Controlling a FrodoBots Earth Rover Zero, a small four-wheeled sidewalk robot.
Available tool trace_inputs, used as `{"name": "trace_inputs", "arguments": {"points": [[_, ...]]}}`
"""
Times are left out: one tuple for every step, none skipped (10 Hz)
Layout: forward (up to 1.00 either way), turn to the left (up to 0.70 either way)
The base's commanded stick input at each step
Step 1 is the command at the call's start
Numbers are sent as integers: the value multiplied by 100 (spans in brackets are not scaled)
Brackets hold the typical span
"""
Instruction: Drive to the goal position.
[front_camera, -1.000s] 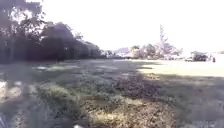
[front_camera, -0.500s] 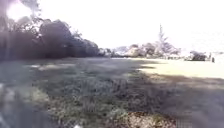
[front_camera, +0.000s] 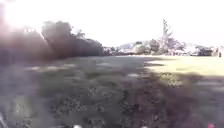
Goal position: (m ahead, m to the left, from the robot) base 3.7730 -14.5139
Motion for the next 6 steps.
{"name": "trace_inputs", "arguments": {"points": [[100, -2], [100, -3], [100, -3], [100, -9], [100, -19], [100, -40]]}}
